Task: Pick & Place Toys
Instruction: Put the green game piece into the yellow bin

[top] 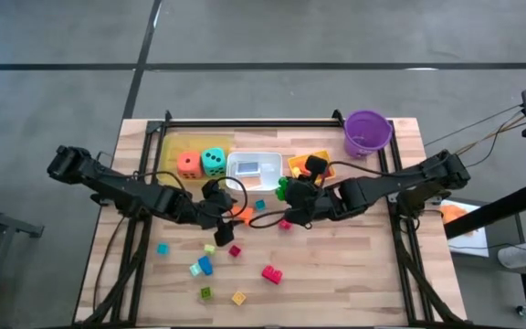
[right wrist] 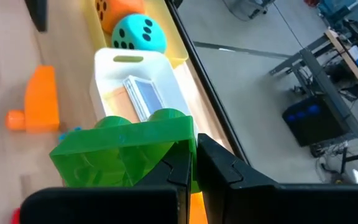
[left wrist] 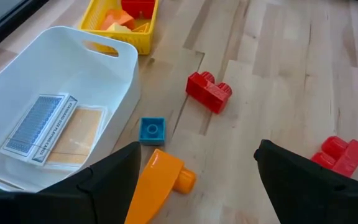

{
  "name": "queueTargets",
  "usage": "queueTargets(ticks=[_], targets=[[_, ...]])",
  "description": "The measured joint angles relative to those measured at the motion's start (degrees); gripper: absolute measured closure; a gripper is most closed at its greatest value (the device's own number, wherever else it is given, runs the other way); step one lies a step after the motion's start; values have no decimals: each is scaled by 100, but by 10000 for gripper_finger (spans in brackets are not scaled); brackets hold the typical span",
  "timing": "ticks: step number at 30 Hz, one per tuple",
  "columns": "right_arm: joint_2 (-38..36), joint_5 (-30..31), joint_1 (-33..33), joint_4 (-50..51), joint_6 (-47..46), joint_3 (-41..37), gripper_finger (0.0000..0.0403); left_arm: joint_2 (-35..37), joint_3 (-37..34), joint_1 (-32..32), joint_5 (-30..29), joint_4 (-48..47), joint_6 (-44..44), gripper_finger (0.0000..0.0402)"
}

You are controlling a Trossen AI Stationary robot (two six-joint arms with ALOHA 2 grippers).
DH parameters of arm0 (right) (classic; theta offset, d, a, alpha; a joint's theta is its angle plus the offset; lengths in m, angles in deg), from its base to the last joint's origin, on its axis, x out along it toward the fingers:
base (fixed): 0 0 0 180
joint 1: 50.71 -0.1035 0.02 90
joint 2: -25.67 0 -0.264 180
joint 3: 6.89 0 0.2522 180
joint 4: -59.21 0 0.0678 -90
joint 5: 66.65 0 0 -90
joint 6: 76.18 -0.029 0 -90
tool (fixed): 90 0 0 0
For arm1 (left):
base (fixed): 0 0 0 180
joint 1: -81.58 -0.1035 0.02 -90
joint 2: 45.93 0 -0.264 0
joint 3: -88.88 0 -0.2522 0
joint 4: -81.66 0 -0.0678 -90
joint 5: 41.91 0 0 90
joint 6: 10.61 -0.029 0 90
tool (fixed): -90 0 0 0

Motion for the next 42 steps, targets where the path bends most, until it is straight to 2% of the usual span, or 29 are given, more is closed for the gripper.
queueTargets(ticks=[3, 7, 12, 18, 36, 42], targets=[[-32, -282, 222, -12, 159, -59, 393, 0, 0, 0, 0, 0, 0, 89], [-71, -1334, 708, -20, 387, -262, 393, 0, 0, 0, 0, -2, 0, 89], [-90, -1608, 1250, -27, 659, -593, 393, 0, 0, 0, 2, 0, 0, 89], [-95, -2267, 1761, -97, 786, -838, 393, 0, 0, 0, 2, -2, 0, 89], [-99, -3022, 2329, -383, 1198, -1018, 393, 0, 0, 0, 2, -2, 0, 89], [-101, -2999, 2506, -420, 1240, -1239, 393, 0, 0, 0, 2, 0, 0, 89]])
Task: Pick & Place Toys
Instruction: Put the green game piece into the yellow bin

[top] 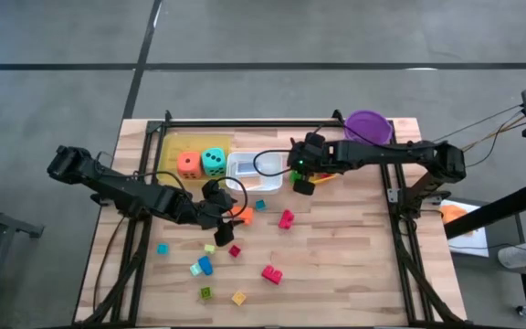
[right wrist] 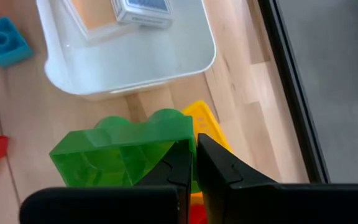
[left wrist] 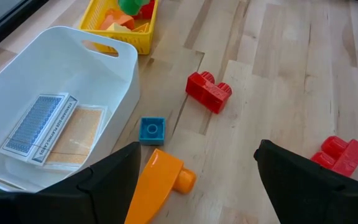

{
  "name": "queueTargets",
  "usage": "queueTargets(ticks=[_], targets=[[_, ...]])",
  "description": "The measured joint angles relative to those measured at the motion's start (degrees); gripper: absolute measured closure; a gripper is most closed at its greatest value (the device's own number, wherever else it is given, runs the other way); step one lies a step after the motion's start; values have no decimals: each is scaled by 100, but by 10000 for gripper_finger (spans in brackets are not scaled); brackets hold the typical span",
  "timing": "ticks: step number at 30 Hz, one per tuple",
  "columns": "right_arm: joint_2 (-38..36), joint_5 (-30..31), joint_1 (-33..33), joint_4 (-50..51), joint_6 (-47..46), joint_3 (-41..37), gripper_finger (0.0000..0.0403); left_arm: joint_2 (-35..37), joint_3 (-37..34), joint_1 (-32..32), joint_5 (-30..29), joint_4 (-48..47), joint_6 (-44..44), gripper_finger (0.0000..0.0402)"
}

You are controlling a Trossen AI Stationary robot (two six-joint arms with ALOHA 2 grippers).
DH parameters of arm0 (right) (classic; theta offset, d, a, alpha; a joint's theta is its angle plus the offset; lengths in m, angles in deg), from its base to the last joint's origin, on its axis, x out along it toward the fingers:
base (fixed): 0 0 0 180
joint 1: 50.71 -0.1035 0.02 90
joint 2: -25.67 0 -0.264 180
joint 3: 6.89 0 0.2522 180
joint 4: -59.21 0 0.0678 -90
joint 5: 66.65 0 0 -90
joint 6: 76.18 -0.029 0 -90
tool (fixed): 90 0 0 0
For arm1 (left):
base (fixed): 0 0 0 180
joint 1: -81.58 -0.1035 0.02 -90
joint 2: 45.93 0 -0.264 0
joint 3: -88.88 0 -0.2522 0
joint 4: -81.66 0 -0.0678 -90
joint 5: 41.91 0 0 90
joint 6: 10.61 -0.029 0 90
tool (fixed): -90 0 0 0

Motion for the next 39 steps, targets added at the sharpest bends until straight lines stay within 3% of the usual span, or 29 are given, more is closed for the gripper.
queueTargets(ticks=[10, 19, 24, 39], targets=[[-24, 7, 193, -72, 276, -62, 393, 0, 0, 0, 2, -2, 0, 89], [-22, 8, 965, -256, 5, -565, 393, 0, 0, 2, 0, -2, 0, 89], [-4, -276, 1351, -490, -228, -981, 393, 0, 0, 1, 2, -2, 2, 89], [-13, -608, 1394, -1651, -842, -1671, 393, 0, 0, 1, 2, 0, 2, 89]])
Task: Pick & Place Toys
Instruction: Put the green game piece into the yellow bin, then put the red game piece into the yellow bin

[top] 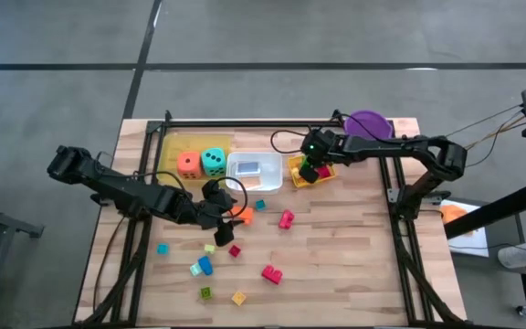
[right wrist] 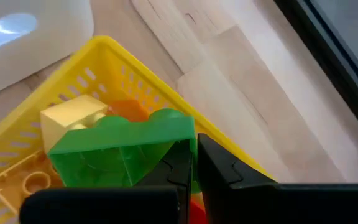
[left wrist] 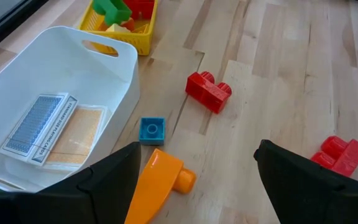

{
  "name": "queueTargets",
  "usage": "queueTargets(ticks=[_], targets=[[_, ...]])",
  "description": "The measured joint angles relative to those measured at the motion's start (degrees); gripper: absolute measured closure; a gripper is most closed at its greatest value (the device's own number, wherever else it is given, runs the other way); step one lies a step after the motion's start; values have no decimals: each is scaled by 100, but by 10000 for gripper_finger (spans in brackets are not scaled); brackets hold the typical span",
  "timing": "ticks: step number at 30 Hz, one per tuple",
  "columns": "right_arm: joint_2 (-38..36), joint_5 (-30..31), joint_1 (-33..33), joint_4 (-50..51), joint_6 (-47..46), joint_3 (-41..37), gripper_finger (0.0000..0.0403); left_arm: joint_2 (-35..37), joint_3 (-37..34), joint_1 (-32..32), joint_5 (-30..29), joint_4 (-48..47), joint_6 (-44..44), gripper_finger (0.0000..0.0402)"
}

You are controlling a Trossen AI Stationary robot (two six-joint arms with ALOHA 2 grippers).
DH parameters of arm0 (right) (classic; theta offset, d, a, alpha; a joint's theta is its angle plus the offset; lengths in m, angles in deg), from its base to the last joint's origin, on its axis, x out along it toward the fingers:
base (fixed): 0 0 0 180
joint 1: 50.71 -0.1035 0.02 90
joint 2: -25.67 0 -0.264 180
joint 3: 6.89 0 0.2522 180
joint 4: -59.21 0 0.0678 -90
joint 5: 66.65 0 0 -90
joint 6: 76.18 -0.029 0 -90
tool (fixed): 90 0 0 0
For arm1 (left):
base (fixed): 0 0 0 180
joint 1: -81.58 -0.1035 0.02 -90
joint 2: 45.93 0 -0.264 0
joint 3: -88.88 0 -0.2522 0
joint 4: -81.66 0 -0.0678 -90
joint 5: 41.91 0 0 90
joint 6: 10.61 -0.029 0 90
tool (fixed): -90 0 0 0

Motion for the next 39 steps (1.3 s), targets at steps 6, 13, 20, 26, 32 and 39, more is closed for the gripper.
queueTargets(ticks=[6, 13, 20, 26, 32, 39], targets=[[26, 43, -65, -9, 87, -60, 393, 0, 0, -1, 0, 20, 1, 89], [22, 48, -131, 10, 11, -81, 393, 0, 0, -1, 0, 20, 1, 89], [34, -125, -153, 397, -279, 22, 377, 0, 0, 0, 0, 20, 1, 89], [42, -885, -150, 909, -698, 322, 301, 0, 0, 2, 0, 20, 1, 89], [43, -716, -144, 1341, -917, 813, 217, 0, 0, 0, 0, 20, 1, 89], [39, -764, -167, 2663, -1178, 1323, 168, -1, 0, 0, 0, 21, 1, 89]])
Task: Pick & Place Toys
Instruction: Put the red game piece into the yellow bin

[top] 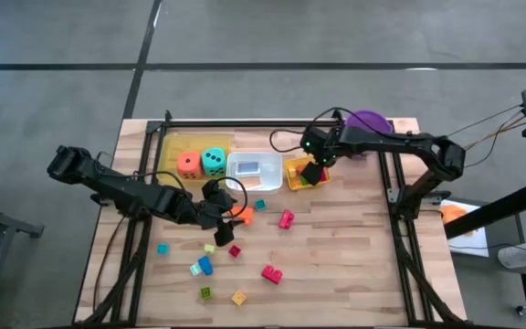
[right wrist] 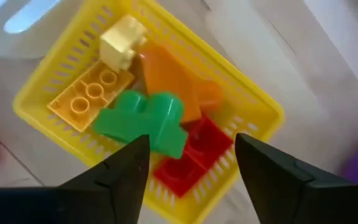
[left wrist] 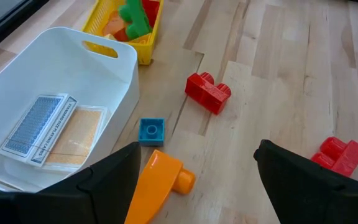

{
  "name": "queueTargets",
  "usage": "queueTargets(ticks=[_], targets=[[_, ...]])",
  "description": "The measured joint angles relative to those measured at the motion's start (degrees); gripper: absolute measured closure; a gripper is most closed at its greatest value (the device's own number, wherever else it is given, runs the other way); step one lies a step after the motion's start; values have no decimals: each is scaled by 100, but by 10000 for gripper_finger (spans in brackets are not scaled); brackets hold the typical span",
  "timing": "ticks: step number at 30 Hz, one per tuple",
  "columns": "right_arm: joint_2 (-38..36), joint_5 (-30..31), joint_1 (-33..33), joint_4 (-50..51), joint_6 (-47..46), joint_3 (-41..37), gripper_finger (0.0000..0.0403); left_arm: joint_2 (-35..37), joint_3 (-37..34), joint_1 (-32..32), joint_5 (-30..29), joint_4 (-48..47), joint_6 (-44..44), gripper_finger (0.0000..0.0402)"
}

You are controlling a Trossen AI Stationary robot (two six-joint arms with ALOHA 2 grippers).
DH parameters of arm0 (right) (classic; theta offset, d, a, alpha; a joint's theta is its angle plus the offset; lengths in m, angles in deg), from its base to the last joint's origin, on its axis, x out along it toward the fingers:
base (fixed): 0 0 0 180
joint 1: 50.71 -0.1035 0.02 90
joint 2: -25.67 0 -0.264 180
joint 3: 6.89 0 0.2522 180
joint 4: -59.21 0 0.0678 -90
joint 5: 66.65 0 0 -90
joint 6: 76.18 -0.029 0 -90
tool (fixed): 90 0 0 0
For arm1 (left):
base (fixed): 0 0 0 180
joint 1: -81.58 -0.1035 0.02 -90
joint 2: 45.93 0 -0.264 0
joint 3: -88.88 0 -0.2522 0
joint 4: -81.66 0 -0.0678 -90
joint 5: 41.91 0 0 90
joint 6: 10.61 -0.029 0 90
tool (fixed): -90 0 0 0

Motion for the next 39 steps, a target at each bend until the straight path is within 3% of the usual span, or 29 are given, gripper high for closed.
queueTargets(ticks=[10, 17, 25, 28, 31, 39], targets=[[-153, 814, -506, -206, 411, 367, 149, -1, 0, 0, -1, -1, 0, 89], [-210, 524, -2148, -448, 1348, -3, 149, -1, 0, 1, -2, -1, 0, 89], [-426, 423, -3683, -1967, 3177, -826, 149, -1, 0, -1, -7, 106, 73, 89], [-394, 422, -3795, -2278, 3763, -919, 149, -1, 0, 5, 83, 341, 1205, 89], [-324, 160, -3698, -2379, 4002, -914, 149, 1, -2, -20, -286, 428, 1954, 89], [172, -430, -3203, -2449, 4342, -595, 149, 19, -17, 190, -666, 449, 1666, 89]])
